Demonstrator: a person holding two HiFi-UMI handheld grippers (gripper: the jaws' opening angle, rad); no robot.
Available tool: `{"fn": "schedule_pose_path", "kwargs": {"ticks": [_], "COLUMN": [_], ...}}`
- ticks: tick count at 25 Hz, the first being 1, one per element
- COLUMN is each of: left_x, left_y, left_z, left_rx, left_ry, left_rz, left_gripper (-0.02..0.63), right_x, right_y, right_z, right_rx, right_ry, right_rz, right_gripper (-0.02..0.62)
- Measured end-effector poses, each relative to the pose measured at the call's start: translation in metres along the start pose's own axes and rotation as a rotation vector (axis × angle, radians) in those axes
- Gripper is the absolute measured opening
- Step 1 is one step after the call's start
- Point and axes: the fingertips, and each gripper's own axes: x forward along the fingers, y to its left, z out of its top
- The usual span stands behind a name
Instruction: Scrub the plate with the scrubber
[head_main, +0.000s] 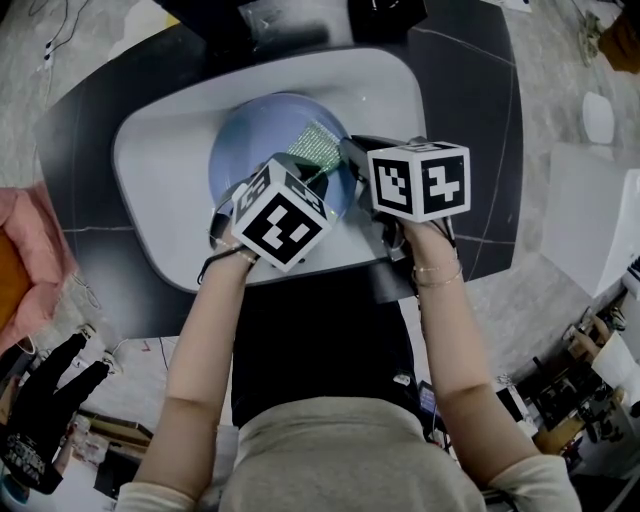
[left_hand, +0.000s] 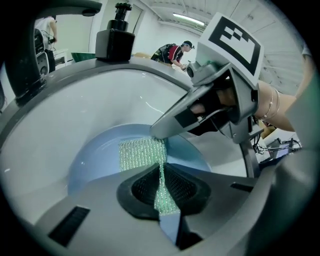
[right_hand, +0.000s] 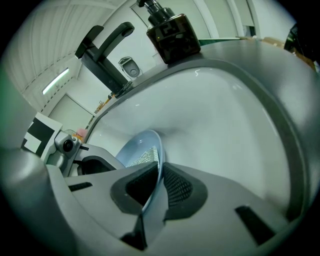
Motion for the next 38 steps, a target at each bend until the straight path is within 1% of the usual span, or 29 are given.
{"fn": "schedule_pose_path", "kwargs": {"ticks": [4, 8, 14, 17, 23, 28, 34, 38], "left_x": [0.001, -0.002, -0.01, -0.014, -0.02, -0.024, -0.026, -0.028], "left_y": [0.013, 0.031, 0.057, 0.066, 0.073, 0.069, 0.052, 0.042], "left_z": [0.0, -0.006, -0.021, -0.029, -0.045, -0.057, -0.069, -0.074], "left_rx": [-0.009, -0.028, -0.101, -0.121, -0.097, -0.082, -0.04, -0.024], "left_ry": [-0.002, 0.012, 0.032, 0.048, 0.089, 0.112, 0.159, 0.172], "left_rz": [0.003, 0.038, 0.093, 0.113, 0.147, 0.14, 0.116, 0.093], "left_gripper": [0.046, 0.046, 0.046, 0.046, 0.044, 0.044, 0.044, 0.044], "right_x": [0.002, 0.004, 0.006, 0.006, 0.005, 0.005, 0.004, 0.004], "right_y": [0.0, 0.002, 0.003, 0.003, 0.003, 0.003, 0.004, 0.003], "right_z": [0.0, -0.001, -0.002, -0.002, -0.001, -0.001, 0.0, 0.001], "right_rx": [0.009, 0.015, 0.016, 0.016, 0.019, 0.016, 0.012, 0.006], "right_ry": [0.004, 0.008, 0.012, 0.011, 0.007, 0.005, 0.006, 0.005], "right_rz": [0.003, 0.011, 0.014, 0.014, 0.017, 0.017, 0.015, 0.013], "right_gripper": [0.048, 0.048, 0.049, 0.049, 0.049, 0.049, 0.049, 0.049]}}
